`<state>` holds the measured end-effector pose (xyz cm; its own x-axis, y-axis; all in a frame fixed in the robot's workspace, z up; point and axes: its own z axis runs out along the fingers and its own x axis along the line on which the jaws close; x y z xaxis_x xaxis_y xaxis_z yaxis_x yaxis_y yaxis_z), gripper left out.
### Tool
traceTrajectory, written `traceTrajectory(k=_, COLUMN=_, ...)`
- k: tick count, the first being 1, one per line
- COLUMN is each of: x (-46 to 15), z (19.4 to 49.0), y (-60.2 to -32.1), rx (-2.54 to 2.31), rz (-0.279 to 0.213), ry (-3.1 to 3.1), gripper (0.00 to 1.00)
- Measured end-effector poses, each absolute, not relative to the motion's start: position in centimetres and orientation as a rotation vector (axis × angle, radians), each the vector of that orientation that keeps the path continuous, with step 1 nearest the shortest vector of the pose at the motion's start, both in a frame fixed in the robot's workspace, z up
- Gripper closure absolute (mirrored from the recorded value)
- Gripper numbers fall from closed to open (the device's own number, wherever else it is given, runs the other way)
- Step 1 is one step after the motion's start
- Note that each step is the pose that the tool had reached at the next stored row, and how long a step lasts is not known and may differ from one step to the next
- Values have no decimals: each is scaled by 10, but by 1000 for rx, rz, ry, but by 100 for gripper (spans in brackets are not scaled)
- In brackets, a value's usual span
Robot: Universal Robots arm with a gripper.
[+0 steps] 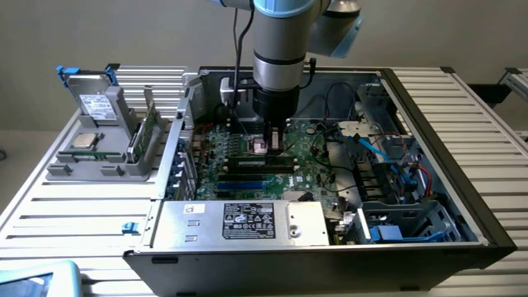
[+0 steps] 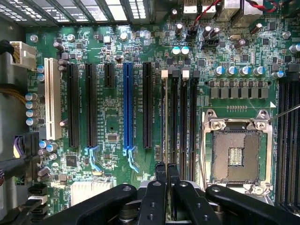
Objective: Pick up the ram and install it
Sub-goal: 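Insert the ram into the slot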
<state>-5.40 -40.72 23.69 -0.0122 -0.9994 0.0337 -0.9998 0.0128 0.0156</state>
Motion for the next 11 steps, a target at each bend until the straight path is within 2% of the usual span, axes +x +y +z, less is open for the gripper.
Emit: traceTrajectory(k=11, x=-54, z=233, y=-406, rx=2182, rz=22, ry=-2209, gripper=87)
